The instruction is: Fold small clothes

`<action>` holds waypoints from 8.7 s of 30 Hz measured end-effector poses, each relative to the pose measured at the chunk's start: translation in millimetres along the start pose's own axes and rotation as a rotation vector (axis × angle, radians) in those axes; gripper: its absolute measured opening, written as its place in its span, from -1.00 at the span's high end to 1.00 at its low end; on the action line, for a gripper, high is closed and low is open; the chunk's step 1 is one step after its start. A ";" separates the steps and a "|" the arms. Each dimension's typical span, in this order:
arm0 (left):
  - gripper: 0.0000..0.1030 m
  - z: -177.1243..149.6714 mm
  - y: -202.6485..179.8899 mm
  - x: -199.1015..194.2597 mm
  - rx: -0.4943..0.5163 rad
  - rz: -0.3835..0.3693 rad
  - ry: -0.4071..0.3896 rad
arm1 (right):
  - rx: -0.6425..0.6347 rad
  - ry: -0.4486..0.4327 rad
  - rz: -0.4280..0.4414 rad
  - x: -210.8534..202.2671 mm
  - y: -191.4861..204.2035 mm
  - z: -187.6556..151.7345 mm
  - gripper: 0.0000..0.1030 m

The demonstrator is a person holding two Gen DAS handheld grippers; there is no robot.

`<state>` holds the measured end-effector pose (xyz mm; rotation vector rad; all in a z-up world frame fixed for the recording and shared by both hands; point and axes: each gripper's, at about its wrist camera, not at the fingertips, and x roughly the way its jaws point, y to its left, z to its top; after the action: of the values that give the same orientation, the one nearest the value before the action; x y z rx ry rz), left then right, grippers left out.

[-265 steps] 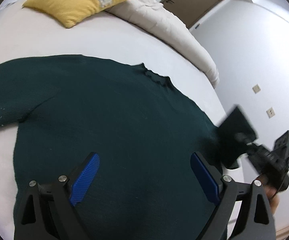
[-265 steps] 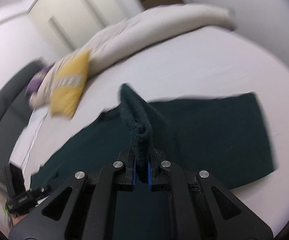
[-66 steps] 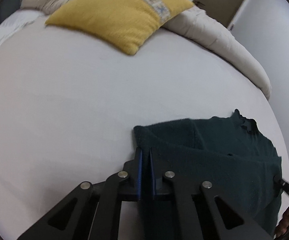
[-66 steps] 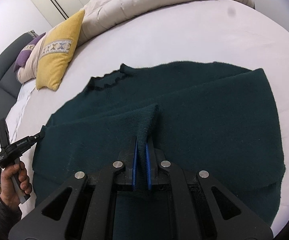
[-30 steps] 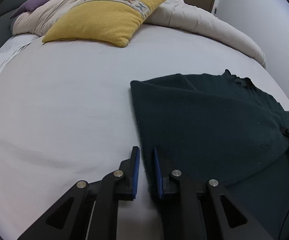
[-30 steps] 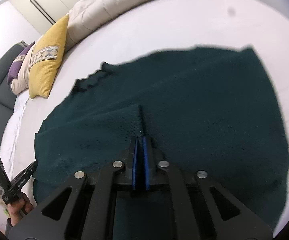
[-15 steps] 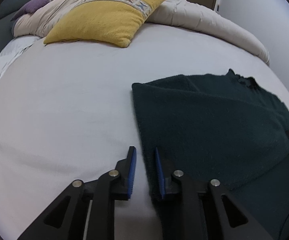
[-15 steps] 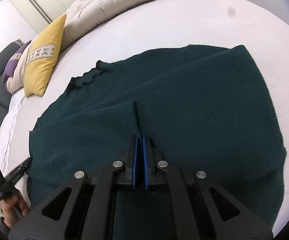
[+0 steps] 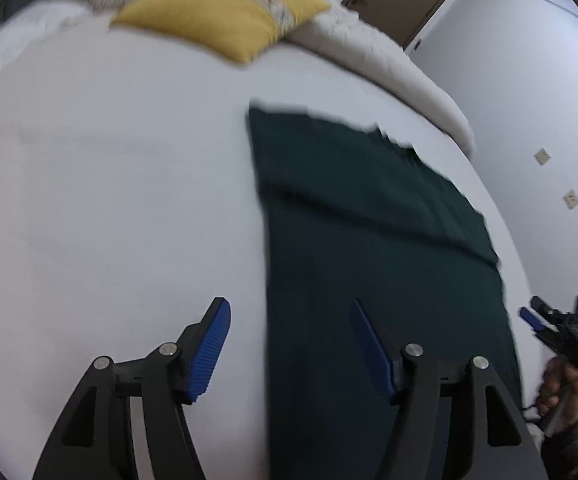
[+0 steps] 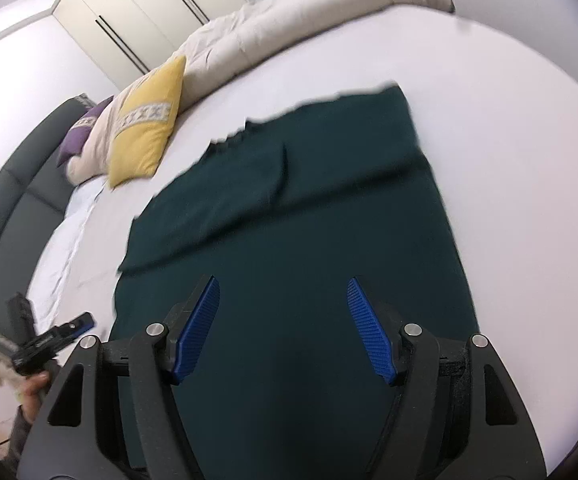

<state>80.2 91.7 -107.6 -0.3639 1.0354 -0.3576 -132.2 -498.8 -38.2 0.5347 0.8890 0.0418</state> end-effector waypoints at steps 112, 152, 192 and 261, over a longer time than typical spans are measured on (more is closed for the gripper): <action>0.52 219.5 36.2 160.6 -0.409 -0.277 -0.011 | 0.332 -0.059 -0.085 181.9 -114.6 251.2 0.82; -0.01 148.6 -8.7 117.4 -0.081 -0.048 -0.121 | 0.244 -0.104 -0.053 202.1 -88.2 230.6 0.37; -0.45 127.6 50.7 113.5 -0.316 -0.369 0.033 | 0.123 0.248 0.548 241.0 123.8 90.0 0.11; 0.18 77.4 -109.3 105.2 -0.053 -0.394 0.047 | 0.280 0.382 0.262 295.6 66.2 152.5 0.69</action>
<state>184.4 -43.0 -102.5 -0.6127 1.0185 -0.6952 182.5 -432.0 -145.2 0.9236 1.2006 0.2681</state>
